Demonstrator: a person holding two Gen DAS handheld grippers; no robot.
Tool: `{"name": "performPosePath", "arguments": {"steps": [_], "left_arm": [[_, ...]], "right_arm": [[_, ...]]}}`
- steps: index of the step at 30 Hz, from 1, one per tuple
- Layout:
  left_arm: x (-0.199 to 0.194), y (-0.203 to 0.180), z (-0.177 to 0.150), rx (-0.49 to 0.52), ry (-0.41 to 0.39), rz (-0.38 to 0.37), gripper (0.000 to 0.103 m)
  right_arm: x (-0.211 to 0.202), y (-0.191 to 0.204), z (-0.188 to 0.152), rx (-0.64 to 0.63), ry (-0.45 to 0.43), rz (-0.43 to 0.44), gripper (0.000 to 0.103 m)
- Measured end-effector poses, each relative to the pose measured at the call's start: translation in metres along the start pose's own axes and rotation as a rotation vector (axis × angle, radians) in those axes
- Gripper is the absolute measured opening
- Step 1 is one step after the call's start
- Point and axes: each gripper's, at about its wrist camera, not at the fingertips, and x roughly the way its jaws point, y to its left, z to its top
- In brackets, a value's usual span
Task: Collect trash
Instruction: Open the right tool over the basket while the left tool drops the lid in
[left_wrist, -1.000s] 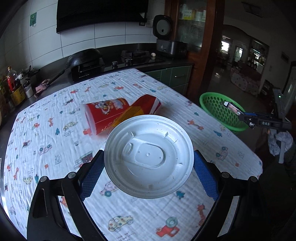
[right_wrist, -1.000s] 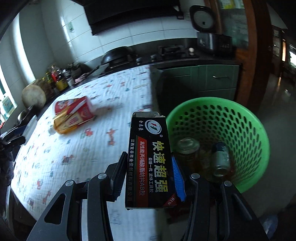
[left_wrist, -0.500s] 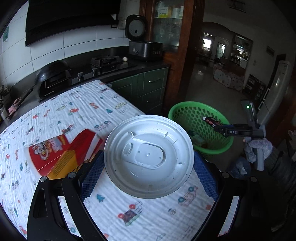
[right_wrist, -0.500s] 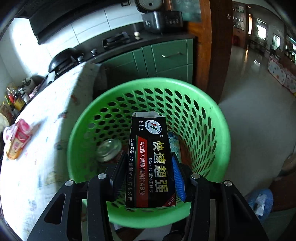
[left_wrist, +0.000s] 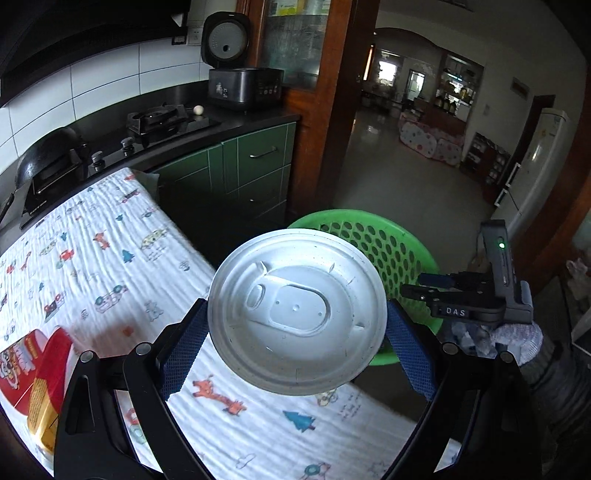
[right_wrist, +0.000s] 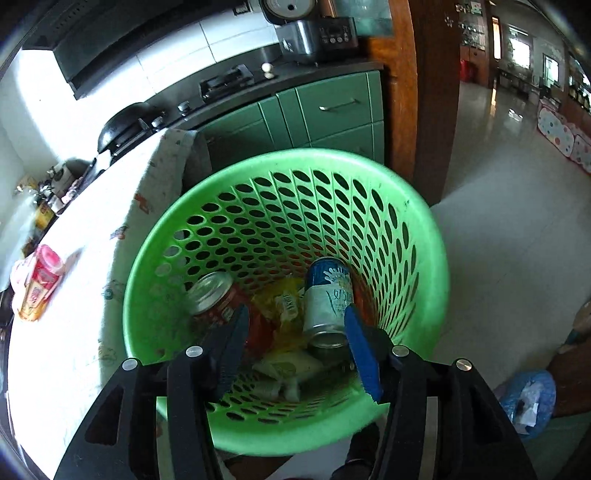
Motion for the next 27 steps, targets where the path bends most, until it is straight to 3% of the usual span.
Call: {"name": "performPosePath", "arguments": {"steps": [7,19,27], "left_arm": [[0.054,-0.029,0.018,0.015,0.064,-0.031,0.091],[0.119,-0.065,0.028,0.021,0.171,-0.058,0.092],[0.128,-0.078,0.024,0.029,0.198,-0.081,0.094]], "right_arm": [[-0.036,0.006,-0.012,-0.066,-0.076,0.000,0.071],[-0.053,-0.006,-0.032,-0.056,-0.089,0.012,0.079],[-0.056,-0.015,-0.041,-0.037,-0.082,0.016,0.082]]}}
